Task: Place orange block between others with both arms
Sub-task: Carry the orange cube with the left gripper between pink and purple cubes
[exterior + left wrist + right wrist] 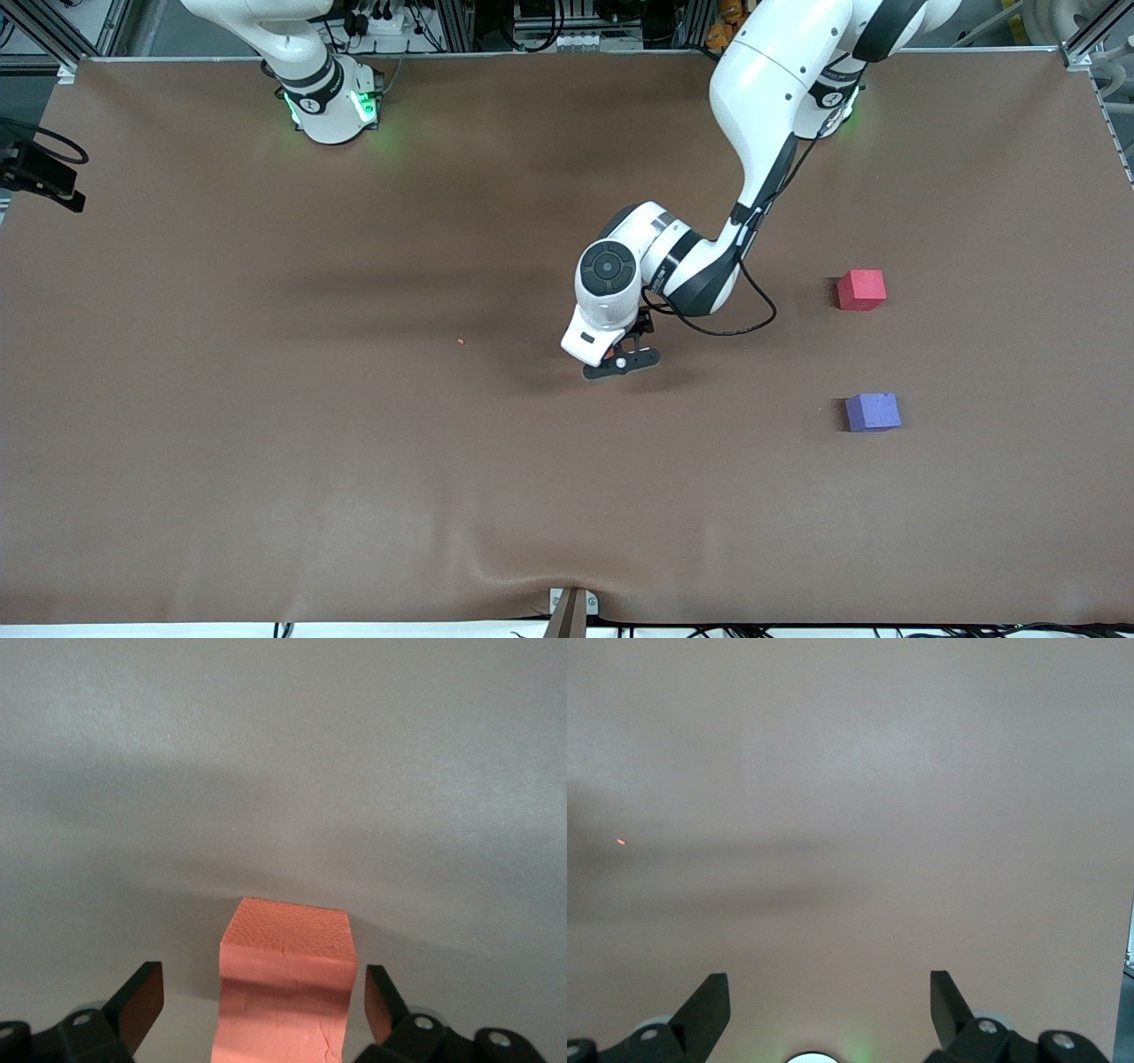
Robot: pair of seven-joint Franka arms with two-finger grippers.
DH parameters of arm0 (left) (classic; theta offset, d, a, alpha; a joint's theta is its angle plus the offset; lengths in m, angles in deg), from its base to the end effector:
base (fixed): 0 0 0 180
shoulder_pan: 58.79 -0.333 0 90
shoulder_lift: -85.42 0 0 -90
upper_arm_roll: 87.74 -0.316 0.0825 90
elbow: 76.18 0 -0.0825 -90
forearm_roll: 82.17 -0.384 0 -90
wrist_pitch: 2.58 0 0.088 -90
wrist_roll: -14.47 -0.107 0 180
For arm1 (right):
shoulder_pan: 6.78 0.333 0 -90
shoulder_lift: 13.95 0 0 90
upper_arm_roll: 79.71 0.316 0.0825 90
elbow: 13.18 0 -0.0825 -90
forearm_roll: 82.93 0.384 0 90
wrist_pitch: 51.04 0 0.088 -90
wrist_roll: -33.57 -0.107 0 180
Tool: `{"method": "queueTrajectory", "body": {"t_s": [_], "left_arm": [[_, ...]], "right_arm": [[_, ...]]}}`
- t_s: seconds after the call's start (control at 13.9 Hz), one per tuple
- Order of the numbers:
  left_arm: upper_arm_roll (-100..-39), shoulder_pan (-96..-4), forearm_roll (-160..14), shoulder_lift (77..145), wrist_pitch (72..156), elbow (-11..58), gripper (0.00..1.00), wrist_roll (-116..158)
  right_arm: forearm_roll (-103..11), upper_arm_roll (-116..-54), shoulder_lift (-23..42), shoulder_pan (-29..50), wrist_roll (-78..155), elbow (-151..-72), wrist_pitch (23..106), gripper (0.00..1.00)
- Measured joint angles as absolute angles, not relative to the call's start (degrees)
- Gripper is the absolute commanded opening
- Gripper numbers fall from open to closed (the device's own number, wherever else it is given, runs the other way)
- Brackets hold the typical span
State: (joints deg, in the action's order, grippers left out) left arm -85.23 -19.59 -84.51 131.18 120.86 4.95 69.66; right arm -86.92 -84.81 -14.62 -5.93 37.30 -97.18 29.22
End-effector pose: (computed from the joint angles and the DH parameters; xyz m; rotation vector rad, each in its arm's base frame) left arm 0.5441 -0.4747 0.2181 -3.0761 -0.3460 0.0591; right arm 0.5306 -0.0482 0.6652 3.0762 -0.0292 -0.0896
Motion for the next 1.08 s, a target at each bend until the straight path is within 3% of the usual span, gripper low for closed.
{"method": "queueTrajectory", "body": {"t_s": [0.22,0.29,0.36,0.57,0.65,1.08], "left_arm": [[-85.03,-18.94,-84.46,131.91,120.86,4.96,1.00,70.15],[-85.03,-18.64,-84.45,132.17,120.86,4.96,0.95,70.33],[-85.03,-18.43,-84.45,132.37,120.86,4.98,0.80,70.39],[-85.07,-18.37,-84.45,132.50,120.86,5.23,0.16,70.36],[-85.14,-18.48,-84.45,132.50,120.88,5.23,0.00,70.08],[-85.71,-23.01,-84.45,130.11,118.80,3.99,0.00,64.82]], "right_arm": [[-86.78,-84.97,-14.62,-6.03,37.18,-97.19,29.22,1.00],[-86.67,-85.07,-14.62,-6.06,37.17,-97.18,29.24,1.00],[-86.55,-85.19,-14.62,-6.07,37.16,-97.18,29.25,1.00],[-86.33,-85.52,-14.62,-6.34,37.12,-97.19,29.28,1.00],[-86.13,-85.59,-14.62,-6.39,37.12,-97.18,29.28,1.00],[-85.74,-85.57,-14.62,-6.39,37.12,-97.18,29.16,1.00]]}}
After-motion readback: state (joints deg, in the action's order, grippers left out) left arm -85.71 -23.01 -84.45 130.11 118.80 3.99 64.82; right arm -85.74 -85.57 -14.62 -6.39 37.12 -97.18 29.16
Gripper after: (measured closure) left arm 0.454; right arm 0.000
